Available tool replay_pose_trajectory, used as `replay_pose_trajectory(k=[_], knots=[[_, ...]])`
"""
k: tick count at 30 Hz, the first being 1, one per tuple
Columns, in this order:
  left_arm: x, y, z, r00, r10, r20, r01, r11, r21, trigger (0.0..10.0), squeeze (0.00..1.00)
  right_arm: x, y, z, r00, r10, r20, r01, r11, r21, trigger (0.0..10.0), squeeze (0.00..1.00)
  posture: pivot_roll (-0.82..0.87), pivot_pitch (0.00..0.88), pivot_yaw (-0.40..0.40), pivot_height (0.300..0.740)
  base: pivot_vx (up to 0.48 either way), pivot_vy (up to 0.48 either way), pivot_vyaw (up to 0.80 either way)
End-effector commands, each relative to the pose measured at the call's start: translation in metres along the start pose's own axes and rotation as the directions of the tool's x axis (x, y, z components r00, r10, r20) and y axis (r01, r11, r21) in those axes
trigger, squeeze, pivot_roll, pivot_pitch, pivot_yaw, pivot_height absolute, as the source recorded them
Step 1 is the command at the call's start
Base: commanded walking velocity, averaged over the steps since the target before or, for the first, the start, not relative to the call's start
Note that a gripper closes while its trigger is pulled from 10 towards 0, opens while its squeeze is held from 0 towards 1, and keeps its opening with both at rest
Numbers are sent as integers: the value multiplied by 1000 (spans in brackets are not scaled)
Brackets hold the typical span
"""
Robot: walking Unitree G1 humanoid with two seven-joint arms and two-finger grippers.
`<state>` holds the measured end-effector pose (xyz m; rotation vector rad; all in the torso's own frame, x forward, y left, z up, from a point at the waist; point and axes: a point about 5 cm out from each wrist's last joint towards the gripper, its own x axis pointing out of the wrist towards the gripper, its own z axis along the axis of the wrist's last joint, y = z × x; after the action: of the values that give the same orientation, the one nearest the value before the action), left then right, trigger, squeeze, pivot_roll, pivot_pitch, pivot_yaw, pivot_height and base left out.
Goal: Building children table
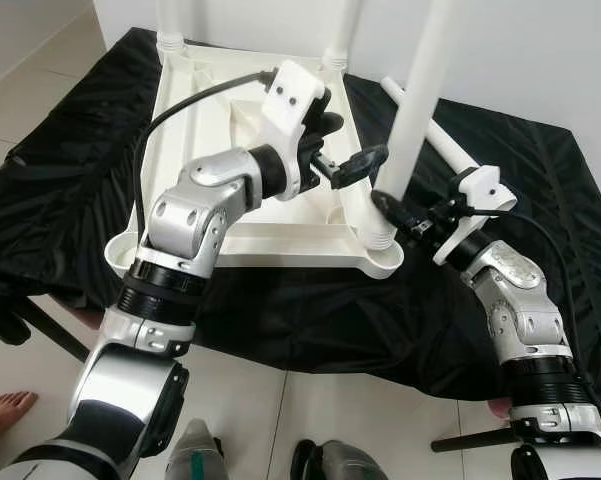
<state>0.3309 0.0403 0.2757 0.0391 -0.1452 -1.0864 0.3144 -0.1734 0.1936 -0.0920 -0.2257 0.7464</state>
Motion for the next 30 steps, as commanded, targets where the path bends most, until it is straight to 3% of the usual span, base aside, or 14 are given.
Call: replay_pose_trajectory(k=[1, 6, 17, 30], knots=[[4, -3, 5, 999, -44, 3, 44, 999, -11, 10000, 0, -4, 2, 3, 998, 68, -10, -68, 998, -7, 10000, 0, 71, 44, -114, 740, 0, 0, 0], [6, -6, 13, 994, -99, 33, 101, 994, -47, 10000, 0, -4, 9, 1, 987, 153, -38, -154, 988, -17, 10000, 0, 73, 43, -115, 740, 0, 0, 0], [6, -14, 34, 973, -195, 125, 212, 967, -139, 10000, 0, -5, 11, 1, 979, 200, -50, -201, 979, -24, 10000, 0, 71, 37, -111, 740, 0, 0, 0], [8, -25, 29, 961, -258, 101, 272, 947, -172, 10000, 0, -7, 12, 2, 972, 228, -62, -231, 972, -43, 10000, 0, 68, 35, -107, 740, 0, 0, 0]])
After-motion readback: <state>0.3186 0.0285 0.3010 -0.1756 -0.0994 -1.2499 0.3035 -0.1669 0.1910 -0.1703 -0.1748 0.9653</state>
